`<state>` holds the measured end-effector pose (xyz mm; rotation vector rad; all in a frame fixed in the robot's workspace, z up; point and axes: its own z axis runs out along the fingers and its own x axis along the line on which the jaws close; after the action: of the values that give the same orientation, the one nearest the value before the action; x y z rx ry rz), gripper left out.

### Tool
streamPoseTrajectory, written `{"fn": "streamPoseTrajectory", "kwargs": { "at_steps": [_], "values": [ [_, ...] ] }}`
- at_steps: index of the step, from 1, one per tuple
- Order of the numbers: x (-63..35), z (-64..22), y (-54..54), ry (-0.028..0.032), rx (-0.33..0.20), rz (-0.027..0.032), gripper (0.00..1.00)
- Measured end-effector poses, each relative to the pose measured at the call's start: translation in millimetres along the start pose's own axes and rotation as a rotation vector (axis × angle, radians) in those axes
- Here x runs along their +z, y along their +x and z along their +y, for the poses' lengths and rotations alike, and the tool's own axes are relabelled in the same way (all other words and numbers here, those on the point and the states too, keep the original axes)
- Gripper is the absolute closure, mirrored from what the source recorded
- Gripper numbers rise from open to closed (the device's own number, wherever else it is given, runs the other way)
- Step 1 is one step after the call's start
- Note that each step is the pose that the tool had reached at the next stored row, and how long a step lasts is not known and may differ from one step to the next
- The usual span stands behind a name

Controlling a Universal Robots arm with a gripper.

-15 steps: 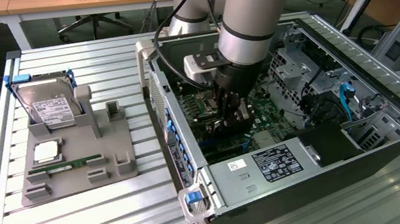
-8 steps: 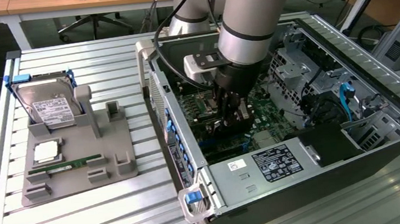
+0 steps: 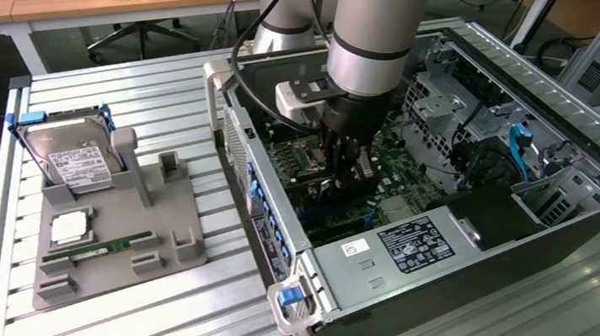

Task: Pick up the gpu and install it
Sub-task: 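Insert the gpu into the slot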

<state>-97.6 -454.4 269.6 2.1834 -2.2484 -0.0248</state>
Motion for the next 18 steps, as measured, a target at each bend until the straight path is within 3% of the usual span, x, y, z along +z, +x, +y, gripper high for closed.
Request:
{"fn": "streamPoseTrajectory", "kwargs": {
  "at_steps": [12, 18],
  "values": [
    [3.8, -0.1, -0.1, -0.0004, -0.001, 0.0018, 0.73],
    [1.1, -0.1, -0.2, -0.0001, -0.002, 0.0016, 0.73]
  ]
}}
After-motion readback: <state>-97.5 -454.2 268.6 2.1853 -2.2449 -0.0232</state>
